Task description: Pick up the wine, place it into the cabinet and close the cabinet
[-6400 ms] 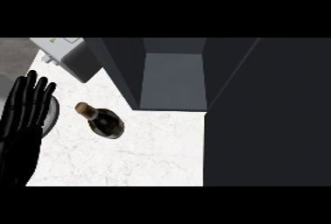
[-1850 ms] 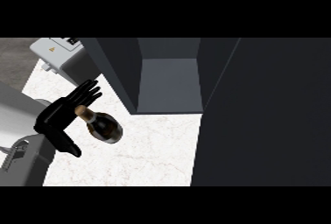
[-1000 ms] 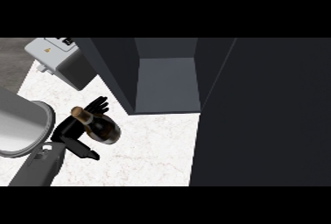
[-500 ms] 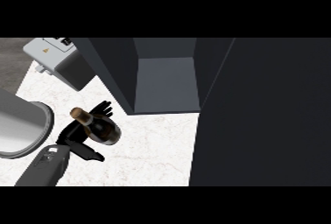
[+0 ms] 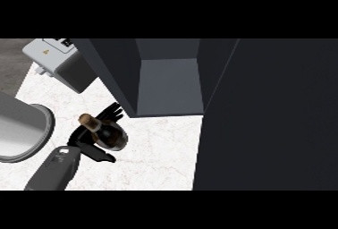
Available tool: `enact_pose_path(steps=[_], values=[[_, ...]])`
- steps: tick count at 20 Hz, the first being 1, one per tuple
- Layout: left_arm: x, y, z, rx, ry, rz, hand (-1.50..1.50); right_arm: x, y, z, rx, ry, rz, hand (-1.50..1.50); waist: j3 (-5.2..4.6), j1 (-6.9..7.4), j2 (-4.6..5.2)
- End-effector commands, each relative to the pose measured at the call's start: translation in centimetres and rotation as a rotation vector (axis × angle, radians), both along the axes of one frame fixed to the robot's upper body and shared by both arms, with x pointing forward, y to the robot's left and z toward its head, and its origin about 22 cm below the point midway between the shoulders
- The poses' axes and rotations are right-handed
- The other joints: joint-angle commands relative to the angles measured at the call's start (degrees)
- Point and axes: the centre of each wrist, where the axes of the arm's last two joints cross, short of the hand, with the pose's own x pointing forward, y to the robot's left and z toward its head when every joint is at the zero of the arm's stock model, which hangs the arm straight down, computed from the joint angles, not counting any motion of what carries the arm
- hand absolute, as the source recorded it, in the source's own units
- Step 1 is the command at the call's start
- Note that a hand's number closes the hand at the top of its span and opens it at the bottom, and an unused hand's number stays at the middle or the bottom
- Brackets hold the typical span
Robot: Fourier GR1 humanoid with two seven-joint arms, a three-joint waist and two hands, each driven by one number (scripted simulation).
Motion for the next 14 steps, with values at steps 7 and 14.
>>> enact_pose_path(steps=[7, 14], values=[[-0.4, -2.1, -1.1, -0.212, -0.085, -0.046, -1.5, -1.3, -0.1, 0.6, 0.009, -0.009, 0.027, -1.5, 0.0, 0.2, -0.04], [0.4, -4.6, -1.1, -0.271, -0.014, -0.076, 1.5, -1.6, -0.4, 0.3, 0.005, 0.015, 0.025, -1.5, 0.12, 0.11, -0.26]])
